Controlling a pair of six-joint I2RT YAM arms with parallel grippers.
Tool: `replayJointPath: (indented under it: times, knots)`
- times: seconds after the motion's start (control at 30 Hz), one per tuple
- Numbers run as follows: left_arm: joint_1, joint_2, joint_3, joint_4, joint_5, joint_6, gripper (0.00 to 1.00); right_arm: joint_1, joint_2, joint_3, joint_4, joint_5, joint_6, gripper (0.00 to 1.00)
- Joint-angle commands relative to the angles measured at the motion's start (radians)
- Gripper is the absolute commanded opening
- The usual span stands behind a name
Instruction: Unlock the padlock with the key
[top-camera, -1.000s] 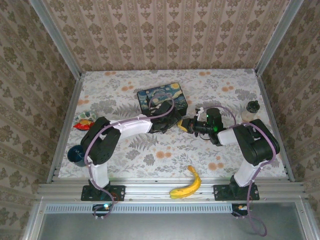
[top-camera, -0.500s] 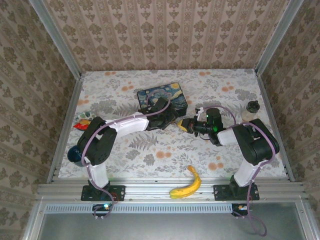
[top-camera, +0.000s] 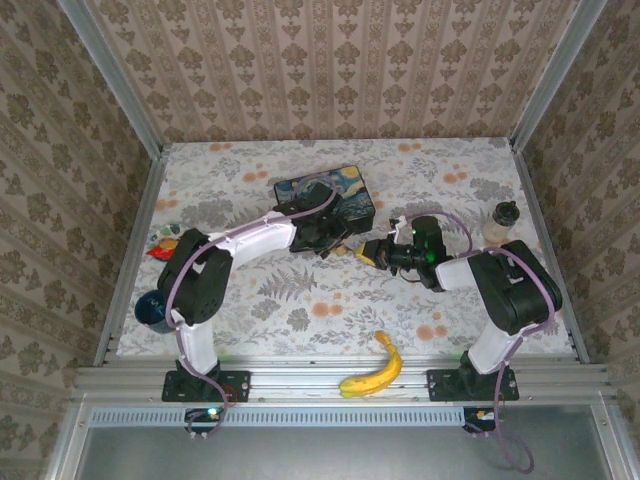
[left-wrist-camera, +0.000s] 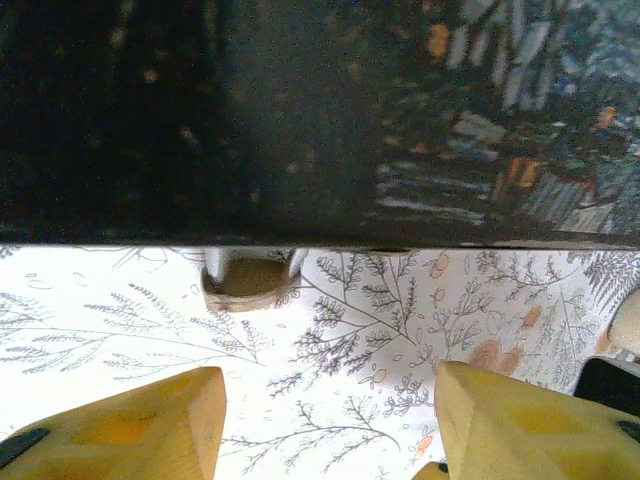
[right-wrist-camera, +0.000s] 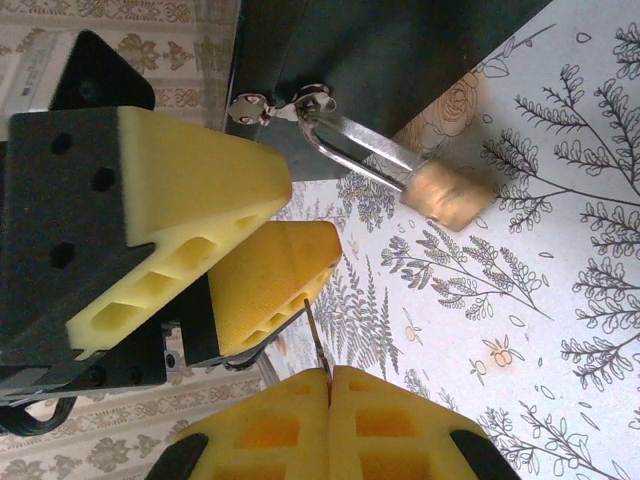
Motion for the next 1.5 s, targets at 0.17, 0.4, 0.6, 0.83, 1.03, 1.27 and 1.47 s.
replayJointPath:
  times: [0.17, 0.4, 0.6, 0.83, 1.03, 1.27, 1.47]
  knots:
    - [0.010, 0.037, 0.009, -0.035, 0.009, 0.024, 0.56, 0.011, -0.014, 0.020, -0.010, 0.015, -0.020, 0.00]
    - [-0.010, 0.066, 0.063, -0.129, -0.181, 0.190, 0.61, 0.010, -0.036, 0.001, -0.054, 0.046, -0.055, 0.00]
    - [-0.063, 0.115, 0.142, -0.173, -0.324, 0.238, 0.70, 0.007, -0.055, -0.011, -0.077, 0.064, -0.080, 0.00]
    - [-0.113, 0.181, 0.220, -0.249, -0.457, 0.257, 0.65, -0.007, -0.067, -0.014, -0.101, 0.056, -0.110, 0.00]
    - [-0.127, 0.221, 0.249, -0.291, -0.493, 0.227, 0.61, -0.019, -0.058, -0.020, -0.099, 0.044, -0.119, 0.00]
    - [-0.132, 0.248, 0.265, -0.313, -0.510, 0.223, 0.61, -0.030, -0.046, -0.019, -0.079, 0.029, -0.113, 0.00]
    - [-0.149, 0.264, 0.290, -0.333, -0.554, 0.249, 0.59, -0.031, -0.032, -0.017, -0.054, 0.021, -0.100, 0.00]
